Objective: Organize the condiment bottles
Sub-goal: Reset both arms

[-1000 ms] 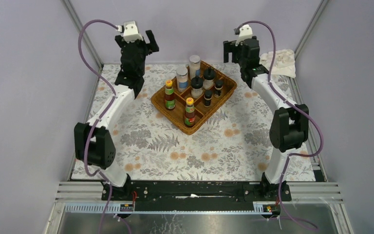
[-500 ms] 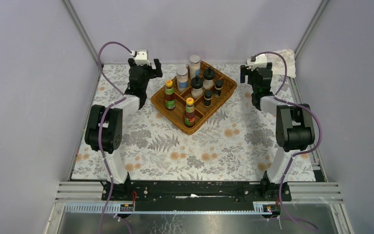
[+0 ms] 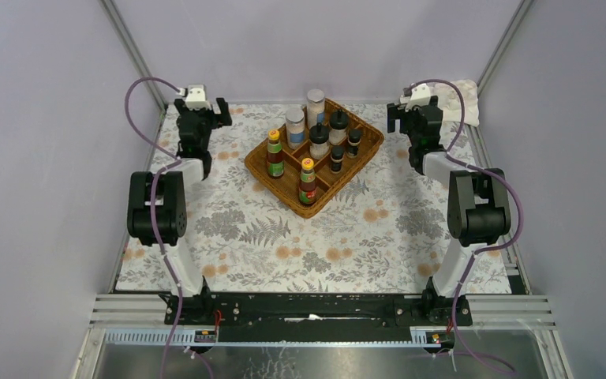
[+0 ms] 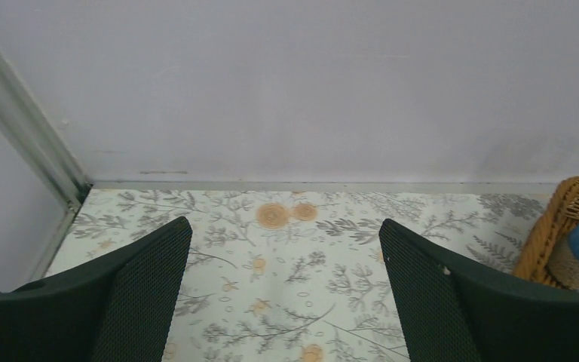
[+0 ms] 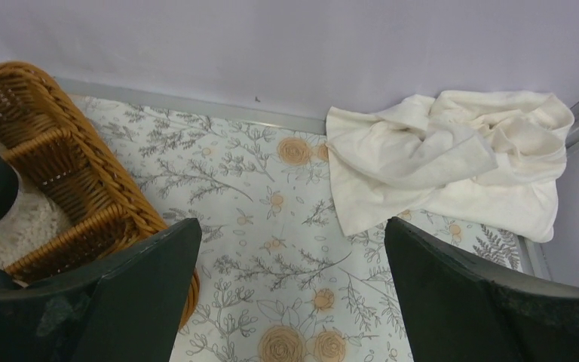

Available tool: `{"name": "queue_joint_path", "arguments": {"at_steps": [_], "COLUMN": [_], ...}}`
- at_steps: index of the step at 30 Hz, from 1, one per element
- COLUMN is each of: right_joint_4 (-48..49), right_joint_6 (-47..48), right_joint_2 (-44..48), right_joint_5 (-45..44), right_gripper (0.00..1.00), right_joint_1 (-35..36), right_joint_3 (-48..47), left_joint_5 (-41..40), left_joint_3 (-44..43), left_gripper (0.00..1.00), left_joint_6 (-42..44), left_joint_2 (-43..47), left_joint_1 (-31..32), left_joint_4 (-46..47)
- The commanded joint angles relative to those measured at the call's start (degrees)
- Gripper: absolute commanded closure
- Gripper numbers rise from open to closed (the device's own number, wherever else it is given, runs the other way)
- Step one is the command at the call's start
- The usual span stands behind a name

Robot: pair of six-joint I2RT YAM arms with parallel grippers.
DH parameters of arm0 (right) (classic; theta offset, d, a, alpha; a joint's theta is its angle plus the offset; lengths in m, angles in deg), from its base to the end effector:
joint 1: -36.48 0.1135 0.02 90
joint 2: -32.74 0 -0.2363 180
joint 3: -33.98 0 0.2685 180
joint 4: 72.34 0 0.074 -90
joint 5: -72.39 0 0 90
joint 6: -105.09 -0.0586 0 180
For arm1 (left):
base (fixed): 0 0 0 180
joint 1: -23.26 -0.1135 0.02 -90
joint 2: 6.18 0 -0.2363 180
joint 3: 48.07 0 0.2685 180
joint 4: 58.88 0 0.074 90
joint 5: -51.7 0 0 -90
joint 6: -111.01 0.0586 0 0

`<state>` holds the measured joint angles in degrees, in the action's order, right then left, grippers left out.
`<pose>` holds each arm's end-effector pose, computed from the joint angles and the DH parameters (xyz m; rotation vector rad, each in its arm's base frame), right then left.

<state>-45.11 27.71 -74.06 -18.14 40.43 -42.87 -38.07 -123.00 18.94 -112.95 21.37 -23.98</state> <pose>0.4524 0.0307 0.1994 -0.2263 1.6038 -0.1242 0.4485 0.0146 0.2052 -0.0492 1.5166 -0.0056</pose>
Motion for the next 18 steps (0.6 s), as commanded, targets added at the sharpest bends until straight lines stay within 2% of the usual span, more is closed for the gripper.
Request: {"name": "queue_joint_path", "arguments": {"at_steps": [1, 6, 18], "right_joint_4": [-5.1, -2.81, -2.03], "right_joint_6": [-2.26, -2.08, -4.97], "right_joint_2": [1.91, 1.8, -1.52], "right_joint_5": [-2.45, -6.35, -15.81], "right_gripper": [0.0, 0.0, 0.0], "right_joint_1": [-0.34, -0.39, -0.29], "right_joint_3": [-6.17, -4.67, -5.76], "left_joint_5": [7.98, 10.63, 10.37], "left_joint_3": [0.04, -2.18, -1.21], "left_gripper": [0.01, 0.01, 0.01], "left_joint_6": [-3.14, -2.93, 0.16], "left_joint_2": [0.1, -0.68, -2.24], "left_joint_1": [-4.18, -4.89, -3.64], "left_joint_4": [5.16, 1.49, -0.29]}}
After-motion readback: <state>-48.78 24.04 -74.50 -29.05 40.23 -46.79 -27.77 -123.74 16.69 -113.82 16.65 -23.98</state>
